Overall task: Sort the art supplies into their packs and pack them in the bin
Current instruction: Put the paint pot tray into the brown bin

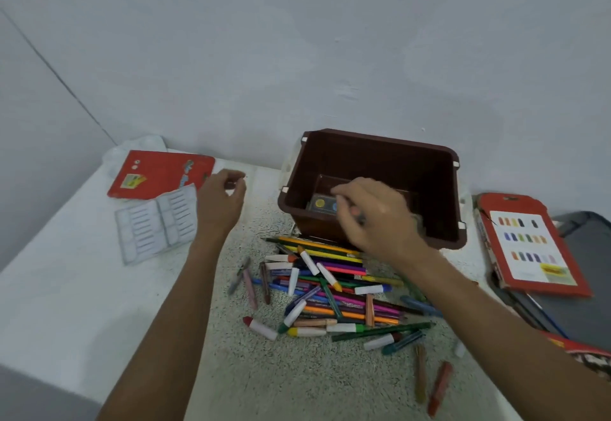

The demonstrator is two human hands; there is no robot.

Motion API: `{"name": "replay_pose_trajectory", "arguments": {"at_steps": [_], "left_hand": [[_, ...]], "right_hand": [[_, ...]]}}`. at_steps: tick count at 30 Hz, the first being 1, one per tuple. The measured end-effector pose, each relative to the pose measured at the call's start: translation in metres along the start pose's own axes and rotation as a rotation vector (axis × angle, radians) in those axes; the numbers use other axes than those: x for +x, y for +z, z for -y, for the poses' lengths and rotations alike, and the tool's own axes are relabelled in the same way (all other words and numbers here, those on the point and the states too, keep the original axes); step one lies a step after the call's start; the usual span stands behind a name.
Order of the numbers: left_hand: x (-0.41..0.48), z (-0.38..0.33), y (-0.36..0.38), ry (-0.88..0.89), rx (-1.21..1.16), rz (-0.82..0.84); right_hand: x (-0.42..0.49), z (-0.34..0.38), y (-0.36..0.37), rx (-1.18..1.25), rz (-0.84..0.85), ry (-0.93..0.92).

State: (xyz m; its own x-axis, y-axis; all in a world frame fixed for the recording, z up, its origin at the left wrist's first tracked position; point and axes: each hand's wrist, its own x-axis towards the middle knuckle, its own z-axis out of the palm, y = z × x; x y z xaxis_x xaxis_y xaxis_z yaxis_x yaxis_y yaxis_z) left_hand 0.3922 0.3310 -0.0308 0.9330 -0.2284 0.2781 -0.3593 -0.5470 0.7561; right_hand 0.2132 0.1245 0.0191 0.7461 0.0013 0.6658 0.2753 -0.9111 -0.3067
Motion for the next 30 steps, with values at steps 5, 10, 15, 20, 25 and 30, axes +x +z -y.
{"name": "replay_pose_trajectory", "arguments": {"at_steps": [5, 10, 15, 20, 25, 30], "left_hand": [[-0.004, 0.029, -0.020, -0.151, 0.104, 0.048], [-0.006, 0.045, -0.022, -0.168, 0.187, 0.149], [-0.003, 0.050, -0.016, -0.172, 0.271, 0.252], [0.003, 0.050, -0.012, -0.235, 0.297, 0.301], [0.003, 0.048, -0.011, -0.268, 0.276, 0.251], [-0.012, 0.035, -0.025, -0.391, 0.106, 0.117]], "right_hand": [[0.011, 0.057, 0.063, 0.283, 0.146, -0.012], [0.017, 0.074, 0.119, 0.481, 0.466, 0.319], [0.039, 0.060, 0.151, 0.538, 0.680, 0.747], [0.053, 0.059, 0.163, 0.551, 0.847, 0.834], [0.053, 0.067, 0.163, 0.596, 0.727, 0.897], [0.033, 0.062, 0.153, 0.714, 0.536, 1.004]]}}
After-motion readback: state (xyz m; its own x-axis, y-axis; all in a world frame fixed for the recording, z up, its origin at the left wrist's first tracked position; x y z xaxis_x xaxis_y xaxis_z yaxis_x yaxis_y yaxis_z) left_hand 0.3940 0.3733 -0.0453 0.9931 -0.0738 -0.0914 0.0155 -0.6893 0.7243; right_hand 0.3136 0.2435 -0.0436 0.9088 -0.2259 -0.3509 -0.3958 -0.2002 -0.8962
